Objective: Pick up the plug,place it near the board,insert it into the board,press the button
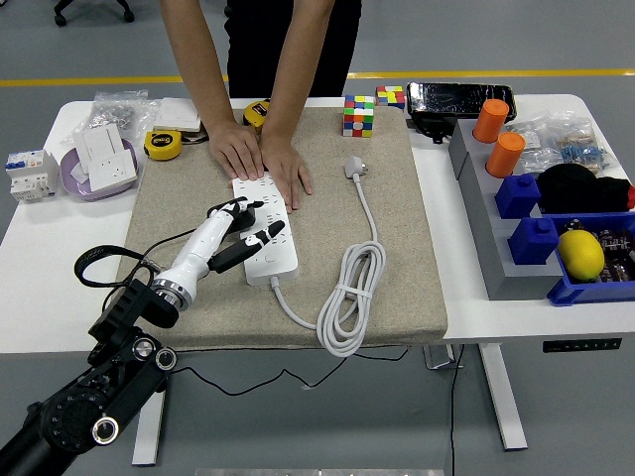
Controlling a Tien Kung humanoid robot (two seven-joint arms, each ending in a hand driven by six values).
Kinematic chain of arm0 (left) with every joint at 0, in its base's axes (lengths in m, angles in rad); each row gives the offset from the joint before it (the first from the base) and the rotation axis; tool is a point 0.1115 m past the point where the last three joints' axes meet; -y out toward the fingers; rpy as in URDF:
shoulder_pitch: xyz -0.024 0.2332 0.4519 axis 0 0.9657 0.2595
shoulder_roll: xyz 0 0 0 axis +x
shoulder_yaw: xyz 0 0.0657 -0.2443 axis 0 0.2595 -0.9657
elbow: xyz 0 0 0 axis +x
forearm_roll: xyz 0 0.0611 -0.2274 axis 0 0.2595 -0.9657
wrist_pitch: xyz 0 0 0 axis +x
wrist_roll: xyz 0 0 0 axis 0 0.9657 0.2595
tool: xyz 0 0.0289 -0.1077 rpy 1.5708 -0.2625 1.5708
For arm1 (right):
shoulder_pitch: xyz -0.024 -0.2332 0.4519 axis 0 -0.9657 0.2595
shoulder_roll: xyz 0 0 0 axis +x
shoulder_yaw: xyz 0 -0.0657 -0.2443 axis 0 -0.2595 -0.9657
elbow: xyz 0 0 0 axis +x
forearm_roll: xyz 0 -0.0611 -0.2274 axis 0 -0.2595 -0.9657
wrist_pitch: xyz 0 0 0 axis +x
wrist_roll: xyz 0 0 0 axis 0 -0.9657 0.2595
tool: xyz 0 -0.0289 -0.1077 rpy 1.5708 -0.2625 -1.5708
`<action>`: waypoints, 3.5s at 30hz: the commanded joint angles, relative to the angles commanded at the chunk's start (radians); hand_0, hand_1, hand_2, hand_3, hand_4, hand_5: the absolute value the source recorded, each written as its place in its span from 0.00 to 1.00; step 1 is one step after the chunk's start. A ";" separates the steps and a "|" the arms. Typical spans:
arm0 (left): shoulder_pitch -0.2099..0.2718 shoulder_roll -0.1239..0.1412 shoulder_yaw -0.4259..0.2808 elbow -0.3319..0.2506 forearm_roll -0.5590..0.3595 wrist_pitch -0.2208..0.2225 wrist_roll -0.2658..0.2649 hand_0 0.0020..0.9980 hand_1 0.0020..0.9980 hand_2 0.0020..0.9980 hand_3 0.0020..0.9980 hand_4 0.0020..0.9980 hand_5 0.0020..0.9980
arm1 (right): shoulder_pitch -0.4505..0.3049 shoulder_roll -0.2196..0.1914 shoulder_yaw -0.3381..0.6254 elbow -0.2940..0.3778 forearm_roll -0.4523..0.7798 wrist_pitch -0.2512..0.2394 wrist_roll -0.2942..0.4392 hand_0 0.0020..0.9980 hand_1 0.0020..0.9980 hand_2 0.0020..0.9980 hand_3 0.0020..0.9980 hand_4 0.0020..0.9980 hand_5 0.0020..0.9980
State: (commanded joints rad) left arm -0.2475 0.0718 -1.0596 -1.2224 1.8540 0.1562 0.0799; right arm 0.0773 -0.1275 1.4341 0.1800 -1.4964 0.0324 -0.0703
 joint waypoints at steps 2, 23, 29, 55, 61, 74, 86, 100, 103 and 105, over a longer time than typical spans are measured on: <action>-0.003 0.001 0.002 -0.001 0.018 -0.001 0.003 1.00 1.00 0.93 0.88 1.00 1.00 | 0.000 0.000 -0.001 0.000 0.000 0.000 0.000 0.83 0.76 0.75 0.79 1.00 0.83; -0.016 0.007 0.024 -0.047 0.185 -0.019 0.049 1.00 1.00 0.93 0.88 1.00 1.00 | 0.001 -0.001 -0.001 0.000 0.001 0.000 -0.001 0.83 0.76 0.75 0.79 1.00 0.83; -0.012 0.004 -0.004 -0.056 0.206 -0.009 0.057 1.00 1.00 0.93 0.88 1.00 1.00 | 0.001 0.000 -0.001 0.000 0.000 0.000 -0.001 0.83 0.76 0.75 0.79 1.00 0.83; -0.008 0.016 -0.011 -0.010 0.233 -0.031 0.083 1.00 1.00 0.94 0.88 1.00 1.00 | 0.002 0.000 0.000 0.000 0.001 0.000 0.000 0.83 0.76 0.75 0.79 1.00 0.84; -0.011 0.013 -0.001 -0.008 0.233 -0.035 0.087 1.00 1.00 0.94 0.88 1.00 1.00 | 0.001 0.000 -0.001 0.000 0.002 0.000 0.000 0.83 0.76 0.75 0.79 1.00 0.84; -0.011 0.015 0.000 -0.006 0.236 -0.039 0.089 1.00 1.00 0.94 0.88 1.00 1.00 | 0.004 -0.001 0.000 0.000 0.002 -0.001 0.000 0.83 0.76 0.75 0.79 1.00 0.84; -0.008 0.021 -0.016 -0.072 0.246 -0.025 0.078 1.00 1.00 0.92 0.88 1.00 1.00 | 0.003 0.000 -0.001 0.000 0.003 -0.001 0.000 0.83 0.76 0.75 0.79 1.00 0.84; 0.031 0.055 -0.015 -0.317 0.296 -0.079 0.198 0.56 0.61 0.63 0.90 0.96 0.68 | 0.007 -0.003 -0.004 0.000 0.002 -0.001 -0.002 0.83 0.76 0.75 0.79 1.00 0.84; 0.042 0.064 -0.022 -0.370 0.296 -0.126 0.237 0.56 0.61 0.63 0.90 0.96 0.68 | 0.004 -0.003 -0.003 0.000 0.000 0.000 -0.003 0.83 0.76 0.75 0.79 1.00 0.84; 0.049 0.068 -0.027 -0.399 0.295 -0.163 0.263 0.35 0.32 0.39 0.89 0.91 0.55 | 0.004 -0.003 -0.005 0.000 0.002 -0.001 -0.003 0.83 0.76 0.75 0.79 1.00 0.84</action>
State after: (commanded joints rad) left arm -0.1990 0.1396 -1.0868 -1.6210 2.1490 -0.0072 0.3434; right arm 0.0816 -0.1310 1.4290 0.1800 -1.4945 0.0318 -0.0728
